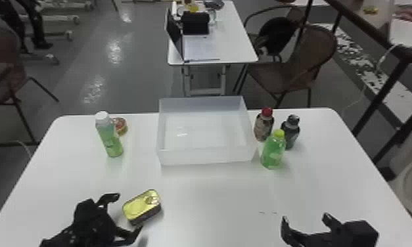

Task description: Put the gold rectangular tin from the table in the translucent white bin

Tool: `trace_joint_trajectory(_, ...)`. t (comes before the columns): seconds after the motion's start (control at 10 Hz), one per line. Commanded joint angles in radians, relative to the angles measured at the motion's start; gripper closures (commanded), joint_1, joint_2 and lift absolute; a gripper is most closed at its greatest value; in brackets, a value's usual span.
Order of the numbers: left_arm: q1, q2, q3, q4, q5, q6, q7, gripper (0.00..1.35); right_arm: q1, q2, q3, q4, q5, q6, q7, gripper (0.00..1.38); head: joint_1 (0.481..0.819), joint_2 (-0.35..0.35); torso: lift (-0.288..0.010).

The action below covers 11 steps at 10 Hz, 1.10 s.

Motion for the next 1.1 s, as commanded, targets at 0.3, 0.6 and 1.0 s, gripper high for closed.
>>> trace_joint_trajectory(0.3,-0.055,0.005,-0.072,0.069,0.036,0.031,-0.002,0.11,-0.004,0.006,0.000,0.008,-0.008,0.000,0.003,0.10,0.695,-0.012,-0.027)
trace_joint_trajectory(0.6,-0.090,-0.003,-0.081,0.110,0.023,0.035,-0.009,0.27,-0.009,0.007,0.000,0.016,-0.015,0.000,0.005,0.10,0.695,-0.037,-0.027)
trace_joint_trajectory(1.0,-0.095,-0.005,-0.052,0.132,0.001,0.035,-0.019,0.82,-0.010,0.010,0.000,0.020,-0.018,0.000,0.007,0.10,0.695,-0.030,-0.027)
